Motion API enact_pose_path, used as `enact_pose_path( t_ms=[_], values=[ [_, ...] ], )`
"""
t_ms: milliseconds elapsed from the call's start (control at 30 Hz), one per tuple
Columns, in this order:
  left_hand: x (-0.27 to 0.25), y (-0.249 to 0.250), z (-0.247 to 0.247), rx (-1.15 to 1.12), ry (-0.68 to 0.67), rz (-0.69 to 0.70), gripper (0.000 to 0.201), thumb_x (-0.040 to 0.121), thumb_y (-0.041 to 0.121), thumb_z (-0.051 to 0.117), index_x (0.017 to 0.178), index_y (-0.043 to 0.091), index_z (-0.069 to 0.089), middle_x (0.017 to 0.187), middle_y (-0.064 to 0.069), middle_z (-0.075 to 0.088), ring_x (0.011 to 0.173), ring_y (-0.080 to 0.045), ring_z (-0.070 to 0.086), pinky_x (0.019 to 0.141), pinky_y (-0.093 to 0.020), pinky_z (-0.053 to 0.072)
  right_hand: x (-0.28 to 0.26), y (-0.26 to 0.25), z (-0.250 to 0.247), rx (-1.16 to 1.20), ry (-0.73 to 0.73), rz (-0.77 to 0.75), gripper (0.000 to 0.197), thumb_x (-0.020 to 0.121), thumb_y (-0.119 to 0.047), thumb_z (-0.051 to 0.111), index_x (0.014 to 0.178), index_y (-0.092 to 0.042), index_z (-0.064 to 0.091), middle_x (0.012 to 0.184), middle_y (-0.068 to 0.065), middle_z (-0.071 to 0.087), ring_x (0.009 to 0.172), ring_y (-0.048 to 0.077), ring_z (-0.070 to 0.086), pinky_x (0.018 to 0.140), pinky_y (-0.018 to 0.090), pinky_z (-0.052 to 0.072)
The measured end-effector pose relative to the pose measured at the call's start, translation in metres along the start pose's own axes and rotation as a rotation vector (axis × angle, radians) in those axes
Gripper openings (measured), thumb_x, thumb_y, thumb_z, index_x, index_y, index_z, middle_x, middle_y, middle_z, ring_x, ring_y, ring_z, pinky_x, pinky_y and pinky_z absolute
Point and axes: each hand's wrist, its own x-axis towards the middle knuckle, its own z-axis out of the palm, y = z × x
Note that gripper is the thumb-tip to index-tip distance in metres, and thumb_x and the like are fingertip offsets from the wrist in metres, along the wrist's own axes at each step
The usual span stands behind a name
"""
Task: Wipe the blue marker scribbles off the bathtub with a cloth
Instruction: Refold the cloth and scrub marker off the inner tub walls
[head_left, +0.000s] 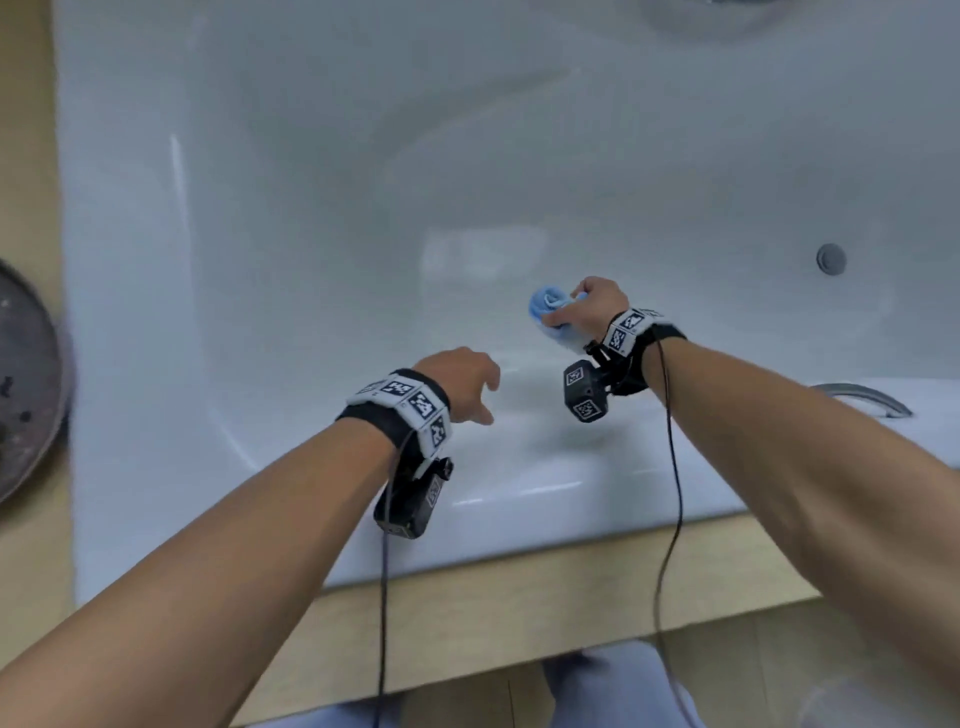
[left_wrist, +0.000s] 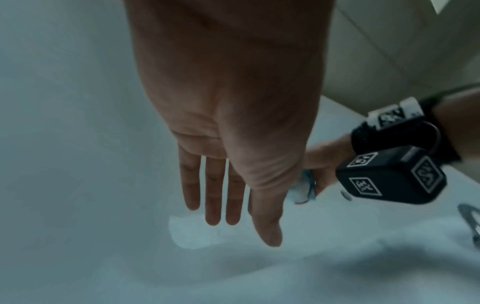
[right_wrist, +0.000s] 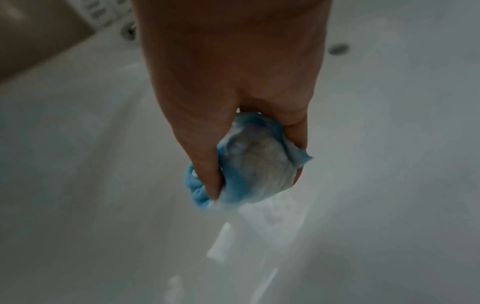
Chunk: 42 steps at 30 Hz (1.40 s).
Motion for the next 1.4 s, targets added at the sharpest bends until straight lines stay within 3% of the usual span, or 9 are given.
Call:
enact_pose_path(
  t_ms=[200,500,800,867,967,1100,1167,1300,1400],
  values=[
    [0.076,0.005,0.012,0.095,-0.220,0.013,0.062,0.084,0.039,0.078,0.139,0.025,0.053,0.130,-0.002,0.055,0.119,-0.025,0.055,0.097,-0.034,0.046,0.092,0.015,-0.020,-0.528,-0.036,-0.256,0.044,0.072,-0.039,0.082,0.101,-0.012,0.061,0.096,0.007,0.062,0.087,0.026,0.058,0.071,0.031,0.043],
    [0.133,-0.015,0.033,0.228,-0.431,0.050,0.074,0.079,0.034,0.083,0.144,0.028,0.049,0.139,0.003,0.051,0.128,-0.019,0.049,0.099,-0.030,0.042,0.205,0.034,-0.012,-0.430,0.179,-0.230,0.027,0.080,-0.027,0.073,0.093,-0.017,0.052,0.095,0.007,0.058,0.080,0.028,0.055,0.068,0.030,0.041],
    [0.157,-0.032,0.042,0.131,-0.478,0.092,0.078,0.070,0.032,0.089,0.140,0.025,0.056,0.126,0.001,0.066,0.107,-0.017,0.064,0.082,-0.019,0.043,0.244,0.038,0.039,-0.471,0.139,-0.297,0.015,0.088,-0.020,0.061,0.077,-0.014,0.054,0.080,0.006,0.057,0.082,0.028,0.056,0.063,0.029,0.042],
    [0.154,-0.038,0.043,0.091,-0.469,0.097,0.077,0.071,0.032,0.088,0.141,0.026,0.055,0.127,0.002,0.066,0.102,-0.014,0.063,0.083,-0.019,0.042,0.238,0.052,0.050,-0.425,0.119,-0.360,0.017,0.090,-0.025,0.063,0.099,-0.011,0.068,0.103,0.014,0.066,0.098,0.035,0.062,0.078,0.035,0.049],
    [0.148,-0.041,0.045,0.048,-0.463,0.092,0.077,0.073,0.032,0.087,0.142,0.028,0.054,0.129,0.002,0.065,0.099,-0.012,0.061,0.088,-0.022,0.045,0.209,0.073,0.068,-0.459,-0.103,-0.466,0.046,0.088,-0.032,0.073,0.130,-0.016,0.064,0.132,0.012,0.061,0.122,0.033,0.057,0.102,0.036,0.044],
    [0.147,-0.040,0.042,0.040,-0.470,0.108,0.077,0.072,0.033,0.087,0.141,0.027,0.055,0.127,0.001,0.066,0.100,-0.012,0.062,0.086,-0.020,0.044,0.185,0.072,0.069,-0.797,-0.555,-0.545,0.041,0.085,-0.029,0.076,0.123,-0.017,0.071,0.125,0.007,0.069,0.118,0.030,0.063,0.100,0.036,0.049],
    [0.150,-0.040,0.042,0.038,-0.477,0.118,0.076,0.072,0.033,0.087,0.141,0.026,0.055,0.126,0.000,0.066,0.100,-0.013,0.062,0.084,-0.019,0.043,0.199,0.064,0.052,-0.654,-0.400,-0.545,0.043,0.084,-0.027,0.079,0.124,-0.015,0.069,0.126,0.011,0.068,0.121,0.031,0.061,0.104,0.034,0.044],
    [0.152,-0.047,0.047,0.033,-0.462,0.135,0.075,0.074,0.034,0.086,0.142,0.027,0.054,0.127,0.001,0.066,0.102,-0.014,0.061,0.090,-0.023,0.046,0.249,0.062,0.011,-0.345,0.160,-0.321,0.045,0.087,-0.027,0.071,0.129,-0.013,0.062,0.128,0.016,0.063,0.119,0.035,0.059,0.099,0.037,0.046],
    [0.153,-0.052,0.051,0.007,-0.456,0.137,0.075,0.075,0.035,0.085,0.143,0.029,0.053,0.129,0.001,0.065,0.107,-0.014,0.062,0.091,-0.024,0.046,0.248,0.071,0.020,-0.406,0.181,-0.230,0.038,0.089,-0.025,0.064,0.123,-0.009,0.062,0.121,0.018,0.065,0.112,0.037,0.062,0.090,0.038,0.050]
  ],
)
